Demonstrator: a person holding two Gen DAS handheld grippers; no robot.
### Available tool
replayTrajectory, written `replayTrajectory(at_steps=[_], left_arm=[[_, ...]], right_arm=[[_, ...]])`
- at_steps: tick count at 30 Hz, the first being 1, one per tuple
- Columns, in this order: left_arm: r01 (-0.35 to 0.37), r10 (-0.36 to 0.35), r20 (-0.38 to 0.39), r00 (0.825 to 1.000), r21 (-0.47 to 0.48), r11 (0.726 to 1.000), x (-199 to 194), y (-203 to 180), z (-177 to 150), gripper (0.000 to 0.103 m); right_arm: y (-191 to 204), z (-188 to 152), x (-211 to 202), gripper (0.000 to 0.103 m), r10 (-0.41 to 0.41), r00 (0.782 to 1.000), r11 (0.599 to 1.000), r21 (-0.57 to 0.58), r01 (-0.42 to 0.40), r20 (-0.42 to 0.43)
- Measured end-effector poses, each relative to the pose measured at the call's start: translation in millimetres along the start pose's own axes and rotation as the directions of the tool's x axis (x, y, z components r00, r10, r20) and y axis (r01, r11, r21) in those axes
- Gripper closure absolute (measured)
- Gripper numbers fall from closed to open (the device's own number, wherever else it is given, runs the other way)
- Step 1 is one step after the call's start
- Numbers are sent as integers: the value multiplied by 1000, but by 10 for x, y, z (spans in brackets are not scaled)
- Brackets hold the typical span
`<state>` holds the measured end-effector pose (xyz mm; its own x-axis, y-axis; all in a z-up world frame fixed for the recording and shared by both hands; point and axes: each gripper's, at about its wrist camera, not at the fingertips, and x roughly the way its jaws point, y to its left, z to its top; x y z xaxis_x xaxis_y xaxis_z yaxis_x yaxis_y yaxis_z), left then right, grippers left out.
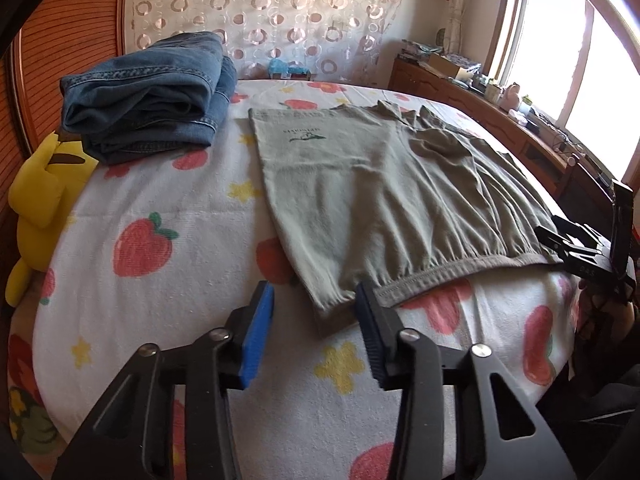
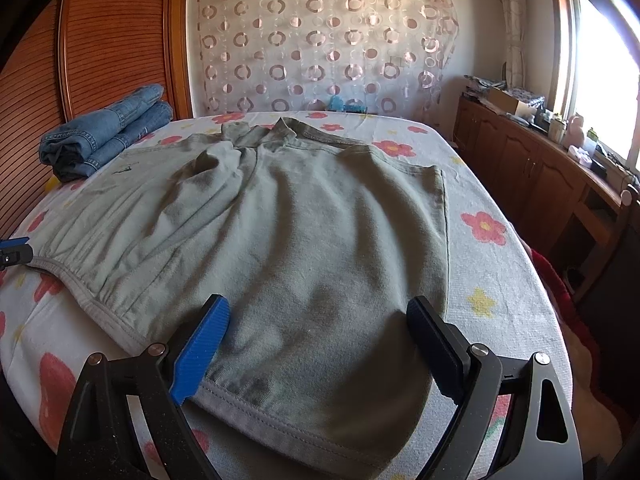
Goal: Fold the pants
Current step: 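Reach the left gripper to a trouser leg hem and grasp it, then lift the held leg over the other leg with the left gripper, release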
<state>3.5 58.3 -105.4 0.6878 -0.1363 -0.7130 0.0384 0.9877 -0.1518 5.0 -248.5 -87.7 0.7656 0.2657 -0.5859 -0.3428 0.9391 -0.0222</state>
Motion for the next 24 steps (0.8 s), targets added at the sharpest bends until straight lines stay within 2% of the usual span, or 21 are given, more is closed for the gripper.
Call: replayTrajectory(at_steps=[1,3,4,6,7,9,14,15,24], left_arm=[[3,-3,0,1000,4,1000,-2,-11,0,66],[16,-16,-2,1000,7,1000,-3,-27,4,74],[20,-20,-2,1000,10,1000,1,-35,3,84],[17,-17,2,1000,15,1000,-14,-54,22,94],[18,-18,7,1000,15,1000,-36,-57,45,96],[45,-46,26,999,17,999,-106,-84,121,97],[94,-97,57,994,59,994,-216,-240,342,97],[111,-115,61,991,69,991,-228,-286,406,97],[180,-196,72,978,182,967,-144,-759,864,98]], right_arm=[[-9,-22,105,12,1,1000,1000,2,-1,8],[-18,-65,63,12,2,1000,1000,3,-2,12],[-7,-19,134,12,3,1000,1000,3,-3,11],[-4,-37,93,12,2,1000,1000,3,-2,9],[-5,-16,112,12,2,1000,1000,3,-2,9],[-37,152,286,12,5,1000,1000,1,-5,0],[-66,258,325,13,20,1000,1000,-7,-20,-23],[-66,287,333,15,23,999,1000,-9,-23,-26],[-104,312,230,24,50,999,999,-9,-50,2]])
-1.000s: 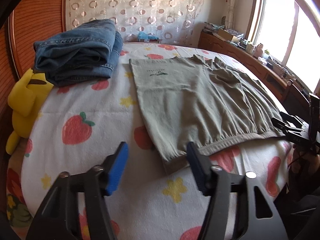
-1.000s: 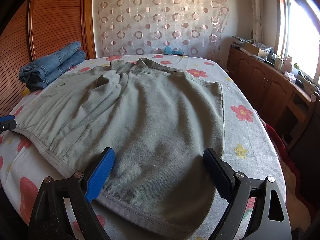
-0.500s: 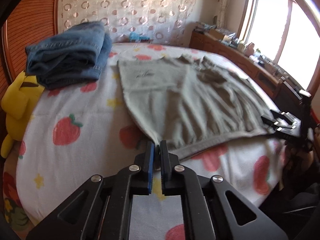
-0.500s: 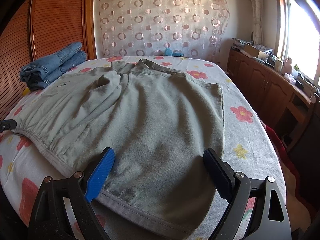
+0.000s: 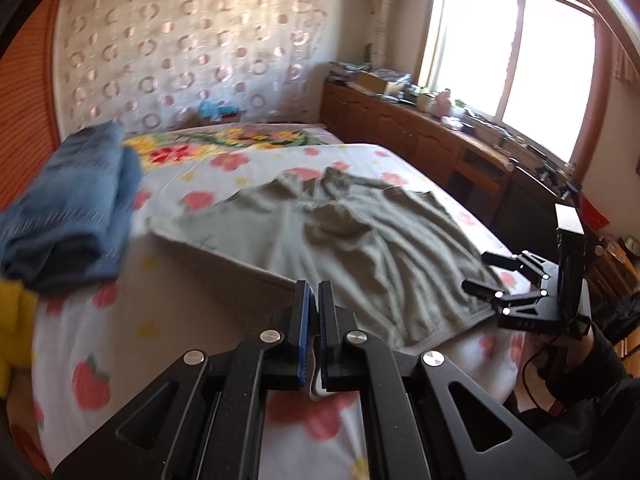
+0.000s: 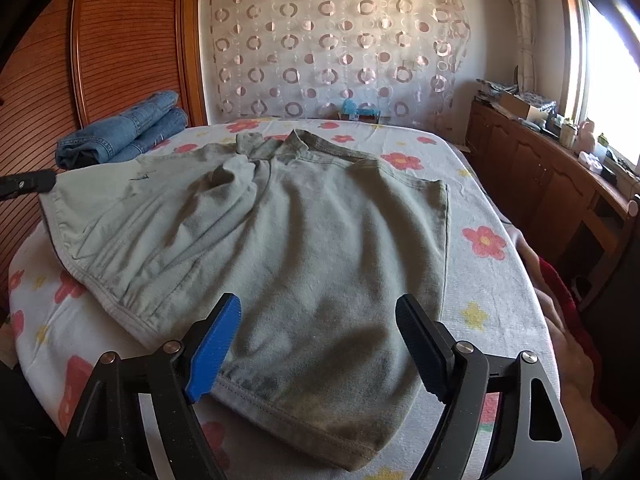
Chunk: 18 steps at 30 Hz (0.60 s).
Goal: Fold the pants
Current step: 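Lift the held leg over the other leg with the left gripper, release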
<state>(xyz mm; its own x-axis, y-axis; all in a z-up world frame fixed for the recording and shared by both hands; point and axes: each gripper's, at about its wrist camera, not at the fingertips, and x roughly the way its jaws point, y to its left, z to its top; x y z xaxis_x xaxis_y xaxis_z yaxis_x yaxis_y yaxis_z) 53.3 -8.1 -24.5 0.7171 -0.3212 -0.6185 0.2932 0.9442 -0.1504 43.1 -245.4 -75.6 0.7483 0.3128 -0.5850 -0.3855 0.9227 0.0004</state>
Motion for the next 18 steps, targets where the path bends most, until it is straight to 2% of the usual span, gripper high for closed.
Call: replayTrajectory(at_steps=[11,18], left_arm=[[110,-110,-4,994,104,989,368,-562,502,98],[170,-168,-22,986,160,972,530,-921,672,98]], right_arm=[[-102,-97,-41,27,0,1000,999,32,-1,31],[-131,-144,-72,28,-4,999,999,49,2,39]])
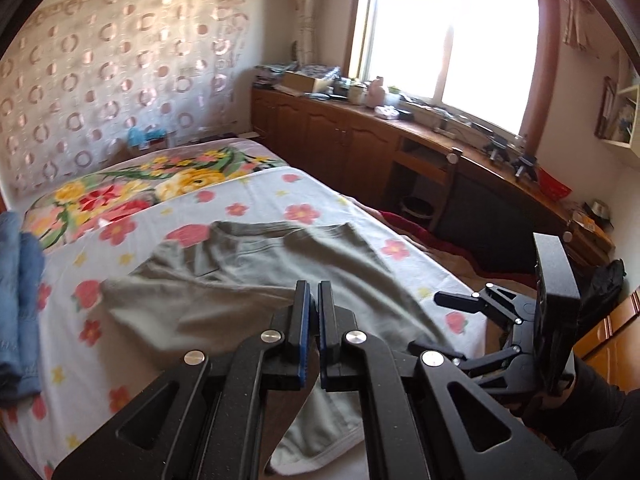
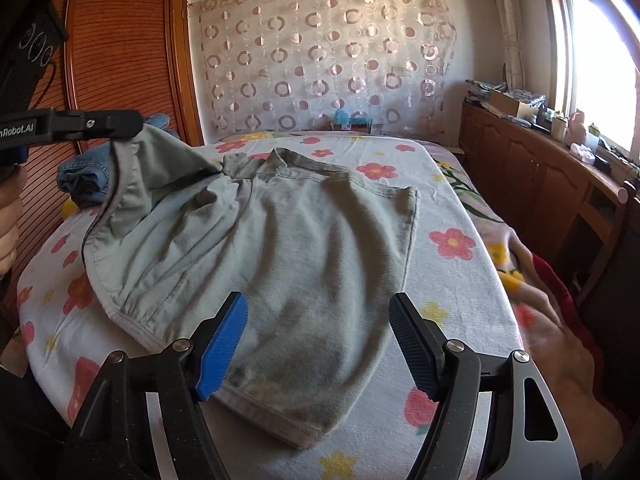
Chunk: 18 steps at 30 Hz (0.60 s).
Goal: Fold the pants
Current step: 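Lift the held leg over the other leg with the left gripper, release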
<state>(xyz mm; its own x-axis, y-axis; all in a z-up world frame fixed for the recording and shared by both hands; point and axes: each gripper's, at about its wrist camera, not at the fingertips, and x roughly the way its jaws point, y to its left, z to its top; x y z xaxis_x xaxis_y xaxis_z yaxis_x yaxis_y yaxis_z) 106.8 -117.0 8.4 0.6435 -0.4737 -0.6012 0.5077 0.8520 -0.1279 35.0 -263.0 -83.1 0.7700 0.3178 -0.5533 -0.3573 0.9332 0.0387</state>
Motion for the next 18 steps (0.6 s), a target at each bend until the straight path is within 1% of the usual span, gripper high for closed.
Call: replayTrajectory(at_steps=[5,9,11,13,14,16,18], left_arm=[[8,-8,-17,1000,12,1000,126,-107,55,98],[-26,26,-49,998,-1,1000,198,-58,-21,98],[-54,54,-63,997,2,999,231,-49,-45,89],[-88,87,-55,995,-2,996,179,1,-103,57],[-95,94,-44,995,-8,995,141,41,-136,53],[-109,108,-49,993,-15,994,111,112,-197,41],[-136,134,-70,989,-29,990,92,228,-307,40]], right_arm=[[-3,-36,-28,28,0,1000,1000,16,0,9],[24,-50,-38,28,1,1000,1000,22,-1,11],[29,-32,-22,28,0,1000,1000,24,-1,9],[33,-36,-4,28,4,1000,1000,30,-4,8],[44,-32,6,29,6,1000,999,32,-6,8],[42,-19,3,33,9,1000,999,32,-9,11],[55,2,12,38,16,1000,999,32,-16,12]])
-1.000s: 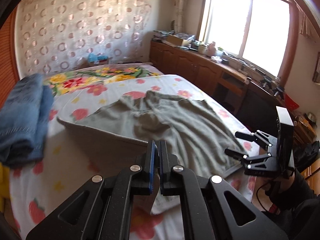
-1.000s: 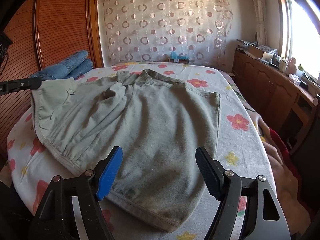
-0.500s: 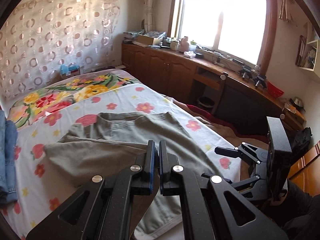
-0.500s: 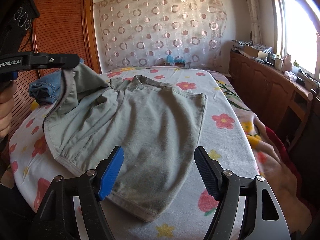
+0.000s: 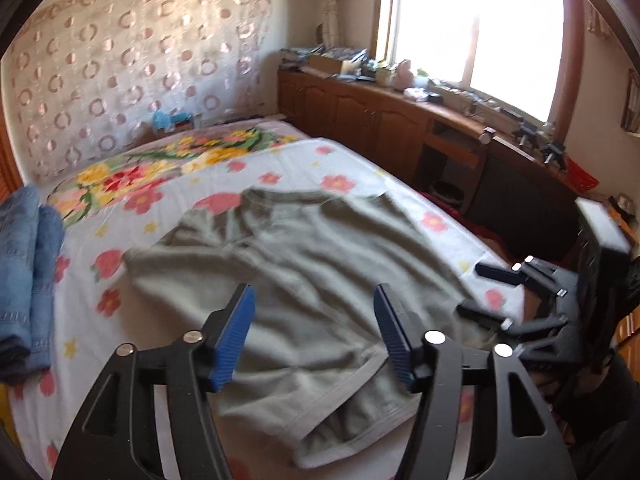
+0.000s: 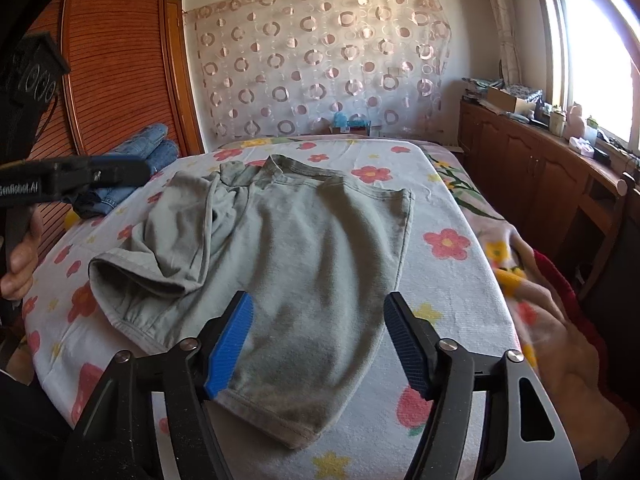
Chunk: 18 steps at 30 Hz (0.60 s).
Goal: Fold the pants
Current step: 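Lift the held leg over the other leg with the left gripper, release, then grasp the stacked leg hems with the right gripper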
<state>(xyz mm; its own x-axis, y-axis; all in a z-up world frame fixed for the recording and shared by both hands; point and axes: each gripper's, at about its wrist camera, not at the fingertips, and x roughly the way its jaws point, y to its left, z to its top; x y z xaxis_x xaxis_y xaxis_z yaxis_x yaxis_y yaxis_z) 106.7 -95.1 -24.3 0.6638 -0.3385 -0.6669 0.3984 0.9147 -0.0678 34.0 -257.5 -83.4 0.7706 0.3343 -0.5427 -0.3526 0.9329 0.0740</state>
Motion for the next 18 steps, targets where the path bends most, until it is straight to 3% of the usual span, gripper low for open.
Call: replayTrajectory(at_steps=[6,16,18], left_arm=[[-73,70,-74,995,-40,997,97,288,-339,39],[-95,82,-132,988,-95,991,173,469,-662,39],[-93,76,-142,987,-116,989,193,508,-711,39]], right_arm=[[68,63,47,58,51,999,999,1,-51,-1],[332,164,182,61,123,992,990,-61,-123,-7],[342,166,213,67,138,990,988,-65,-139,-14]])
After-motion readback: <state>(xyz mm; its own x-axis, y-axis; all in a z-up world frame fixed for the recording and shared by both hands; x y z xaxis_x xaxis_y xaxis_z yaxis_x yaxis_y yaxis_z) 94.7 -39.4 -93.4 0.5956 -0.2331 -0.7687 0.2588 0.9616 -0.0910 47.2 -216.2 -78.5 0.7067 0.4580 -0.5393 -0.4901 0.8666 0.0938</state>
